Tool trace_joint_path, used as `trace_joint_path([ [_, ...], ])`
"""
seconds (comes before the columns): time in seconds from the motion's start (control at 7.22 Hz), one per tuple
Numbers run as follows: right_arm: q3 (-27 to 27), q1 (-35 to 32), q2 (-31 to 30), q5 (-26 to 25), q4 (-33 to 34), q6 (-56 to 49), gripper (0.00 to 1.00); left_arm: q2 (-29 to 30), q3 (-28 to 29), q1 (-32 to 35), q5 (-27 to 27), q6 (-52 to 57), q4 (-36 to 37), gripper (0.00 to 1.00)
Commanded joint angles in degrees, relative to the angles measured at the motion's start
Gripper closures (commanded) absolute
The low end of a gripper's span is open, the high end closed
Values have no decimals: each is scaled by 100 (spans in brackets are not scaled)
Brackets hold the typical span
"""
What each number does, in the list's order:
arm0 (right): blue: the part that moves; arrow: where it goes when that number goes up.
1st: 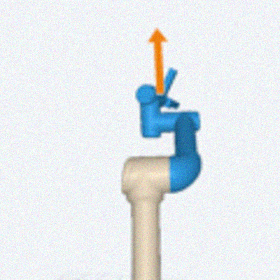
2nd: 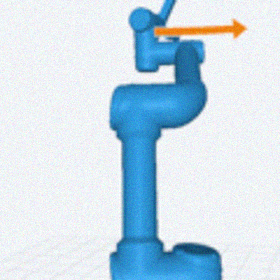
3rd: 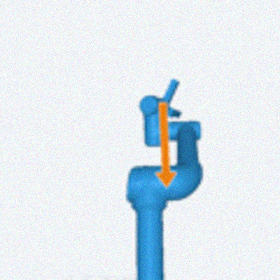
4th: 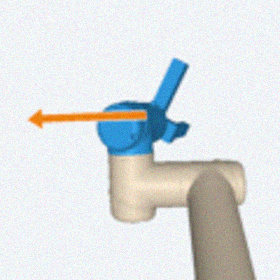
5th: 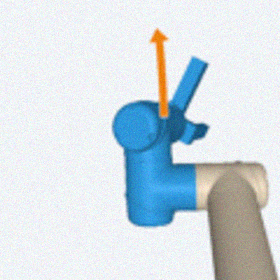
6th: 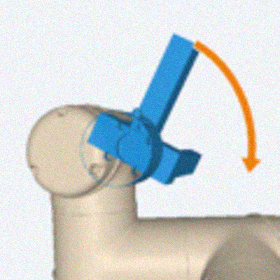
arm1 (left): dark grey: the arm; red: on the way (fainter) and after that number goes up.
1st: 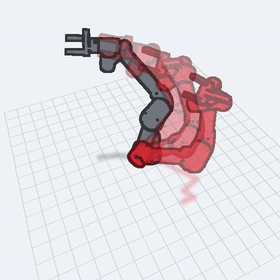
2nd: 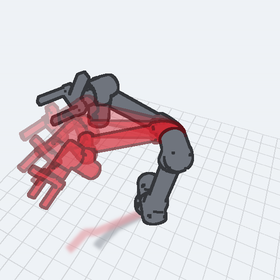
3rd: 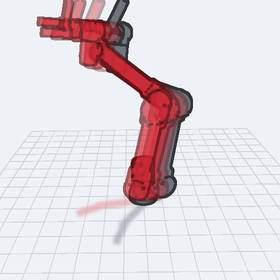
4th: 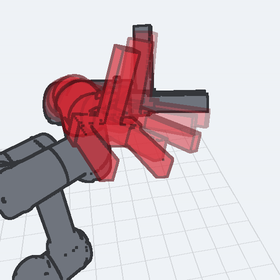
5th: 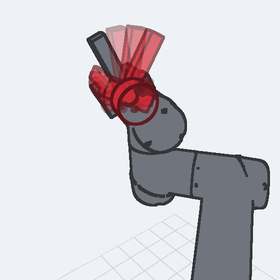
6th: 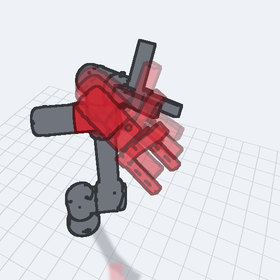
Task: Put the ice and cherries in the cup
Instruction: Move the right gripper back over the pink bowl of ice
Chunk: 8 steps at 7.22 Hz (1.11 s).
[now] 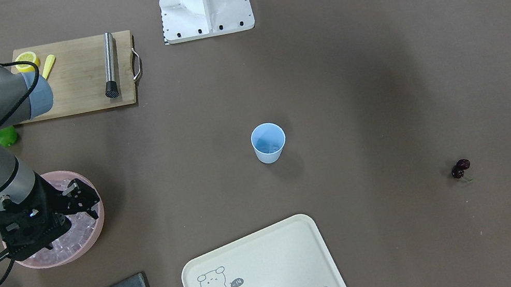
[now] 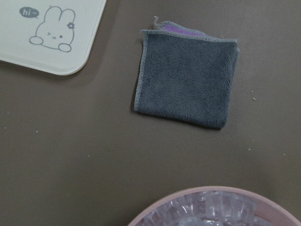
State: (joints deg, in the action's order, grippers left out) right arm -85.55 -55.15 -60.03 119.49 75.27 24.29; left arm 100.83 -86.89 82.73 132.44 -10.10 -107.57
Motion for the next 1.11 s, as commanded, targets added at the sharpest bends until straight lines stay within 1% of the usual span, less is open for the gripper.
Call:
trace_joint_path([
  [0.0,389,-127,-35,21,-389,-73,3,7,58,-55,-8,-27,-80,2],
  [0.14,486,-128,-61,21,-399,-100,3,7,50,-55,-8,-27,-80,2],
  [0.97,496,13,-88,-40,-452,-74,4,-28,50,-55,-8,-27,-89,2],
])
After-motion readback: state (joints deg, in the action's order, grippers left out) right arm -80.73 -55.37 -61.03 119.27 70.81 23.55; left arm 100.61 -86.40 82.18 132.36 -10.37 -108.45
